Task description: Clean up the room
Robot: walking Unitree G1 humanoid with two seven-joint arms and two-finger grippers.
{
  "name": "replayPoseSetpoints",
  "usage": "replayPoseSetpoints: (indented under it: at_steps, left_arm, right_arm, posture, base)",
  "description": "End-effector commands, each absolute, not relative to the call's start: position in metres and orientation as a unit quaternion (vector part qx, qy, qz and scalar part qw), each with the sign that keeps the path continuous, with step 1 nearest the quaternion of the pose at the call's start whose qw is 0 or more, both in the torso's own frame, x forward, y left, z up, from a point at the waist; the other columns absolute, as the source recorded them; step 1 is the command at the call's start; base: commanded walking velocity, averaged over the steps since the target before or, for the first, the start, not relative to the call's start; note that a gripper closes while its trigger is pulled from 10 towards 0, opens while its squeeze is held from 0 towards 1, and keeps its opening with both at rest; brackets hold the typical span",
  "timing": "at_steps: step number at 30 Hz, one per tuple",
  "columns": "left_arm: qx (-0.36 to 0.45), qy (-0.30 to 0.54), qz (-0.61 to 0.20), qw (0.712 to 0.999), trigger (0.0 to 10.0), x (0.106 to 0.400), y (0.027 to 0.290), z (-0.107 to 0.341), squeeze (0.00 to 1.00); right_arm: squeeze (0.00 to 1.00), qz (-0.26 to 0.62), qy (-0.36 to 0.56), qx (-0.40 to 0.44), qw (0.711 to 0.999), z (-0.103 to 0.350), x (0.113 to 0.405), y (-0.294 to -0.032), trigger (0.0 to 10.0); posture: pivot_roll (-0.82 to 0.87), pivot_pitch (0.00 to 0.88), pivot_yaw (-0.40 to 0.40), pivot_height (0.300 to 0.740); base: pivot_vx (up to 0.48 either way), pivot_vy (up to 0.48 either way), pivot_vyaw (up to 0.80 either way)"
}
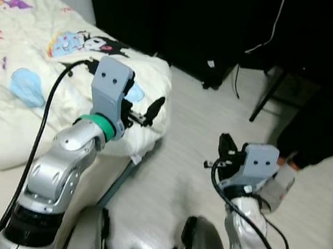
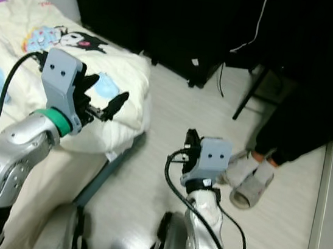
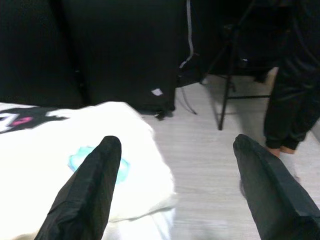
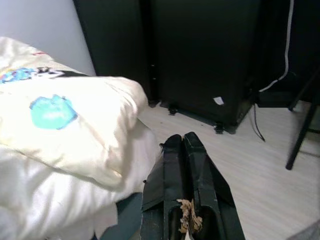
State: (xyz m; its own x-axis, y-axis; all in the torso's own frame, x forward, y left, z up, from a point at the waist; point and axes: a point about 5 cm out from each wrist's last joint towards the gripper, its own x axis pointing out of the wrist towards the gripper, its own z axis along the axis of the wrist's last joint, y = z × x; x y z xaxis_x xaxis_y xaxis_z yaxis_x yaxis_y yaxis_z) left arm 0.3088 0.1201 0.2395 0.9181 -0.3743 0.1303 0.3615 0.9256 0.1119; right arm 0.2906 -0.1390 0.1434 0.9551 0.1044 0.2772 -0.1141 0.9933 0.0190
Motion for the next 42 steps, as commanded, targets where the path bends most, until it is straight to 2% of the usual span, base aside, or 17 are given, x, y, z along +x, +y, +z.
replayPoseSetpoints:
  at_steps: [1, 16, 33, 42]
  left_arm:
    - [0.046, -0.059, -0.185, 0.980, 10.0, 0.309, 0.120, 0.231, 0.00]
    - [0.050, -0.058, -0.182, 0.980, 10.0, 0.311, 0.119, 0.227, 0.00]
    - [0.049, -0.063, -0.179, 0.981, 10.0, 0.312, 0.118, 0.225, 0.00]
    - [0.073, -0.033, -0.179, 0.981, 10.0, 0.306, 0.119, 0.196, 0.00]
  right_arm:
    - [0.00, 0.053, -0.120, 0.021, 0.991, 0.135, 0.289, -0.141, 10.0]
    - [0.00, 0.040, -0.108, 0.016, 0.993, 0.129, 0.292, -0.147, 10.0]
    - [0.00, 0.032, -0.089, 0.026, 0.995, 0.121, 0.294, -0.147, 10.0]
    - [0.00, 0.031, -0.045, 0.024, 0.998, 0.094, 0.287, -0.148, 10.0]
  posture:
    - [0.07, 0.146, 0.034, 0.666]
    - [0.07, 0.121, 0.029, 0.731]
    - [0.07, 0.121, 0.022, 0.731]
    - [0.06, 0.122, 0.014, 0.731]
  base:
    - [0.000, 0.000, 0.00]
    - [0.000, 0.000, 0.00]
    - [0.000, 0.000, 0.00]
    - [-0.368, 0.000, 0.00]
